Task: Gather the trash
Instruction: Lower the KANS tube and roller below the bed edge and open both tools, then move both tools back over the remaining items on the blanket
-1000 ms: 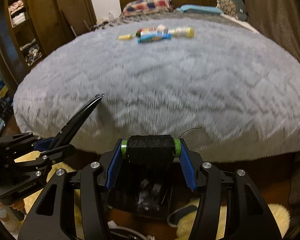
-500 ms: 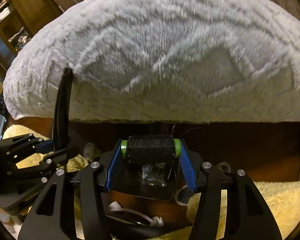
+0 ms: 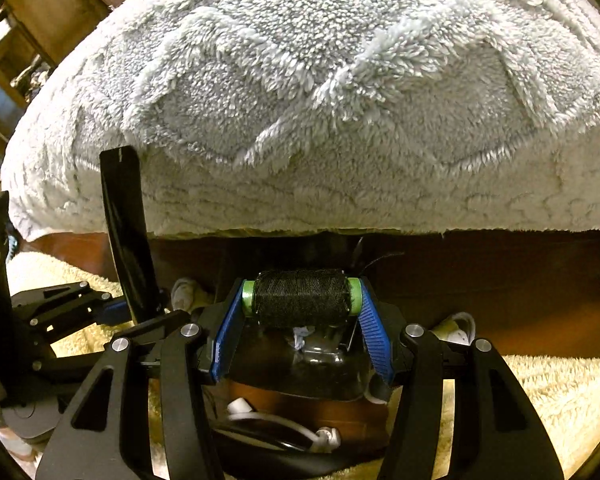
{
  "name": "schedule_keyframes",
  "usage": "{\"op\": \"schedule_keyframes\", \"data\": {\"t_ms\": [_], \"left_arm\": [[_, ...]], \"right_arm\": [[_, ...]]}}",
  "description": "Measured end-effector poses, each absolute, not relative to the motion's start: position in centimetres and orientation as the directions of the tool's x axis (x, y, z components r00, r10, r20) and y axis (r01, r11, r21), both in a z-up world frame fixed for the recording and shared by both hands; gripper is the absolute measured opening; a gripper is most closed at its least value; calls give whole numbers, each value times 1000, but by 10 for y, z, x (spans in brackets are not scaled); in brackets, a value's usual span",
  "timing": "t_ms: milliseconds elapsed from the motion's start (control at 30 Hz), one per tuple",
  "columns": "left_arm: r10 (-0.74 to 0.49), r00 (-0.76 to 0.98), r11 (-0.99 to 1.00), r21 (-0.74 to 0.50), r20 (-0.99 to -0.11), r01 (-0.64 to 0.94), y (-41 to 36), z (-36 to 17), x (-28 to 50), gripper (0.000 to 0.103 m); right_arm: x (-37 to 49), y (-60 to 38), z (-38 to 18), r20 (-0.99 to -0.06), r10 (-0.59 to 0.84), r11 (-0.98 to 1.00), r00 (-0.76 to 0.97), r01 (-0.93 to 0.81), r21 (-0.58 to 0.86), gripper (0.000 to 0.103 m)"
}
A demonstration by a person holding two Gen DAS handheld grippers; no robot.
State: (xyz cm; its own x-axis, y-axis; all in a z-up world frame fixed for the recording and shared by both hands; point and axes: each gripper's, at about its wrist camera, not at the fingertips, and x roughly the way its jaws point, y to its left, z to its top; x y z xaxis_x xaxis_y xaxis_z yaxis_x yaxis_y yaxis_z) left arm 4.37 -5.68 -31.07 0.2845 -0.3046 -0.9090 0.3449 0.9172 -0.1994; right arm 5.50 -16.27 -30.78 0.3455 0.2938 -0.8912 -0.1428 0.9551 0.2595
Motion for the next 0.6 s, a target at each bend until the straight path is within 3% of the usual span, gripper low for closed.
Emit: {"op": "schedule_keyframes", "data": {"t_ms": [167,500,600], "left_arm": [[-296,301,922,-189,-907,339,-51,-309,53,43],[-282,347,932,-168,-895,322,-36,-283,49,52],[-277,376,935,-157,-884,319,-31,-268,49,55]], "right_arm": [[64,-183,-296,-888,295,955,352,-132,265,65],[66,-213,-264,-870,272,962,411,-94,256,76],[67,-220,-250,-860,259,965,440,-86,247,88]]}}
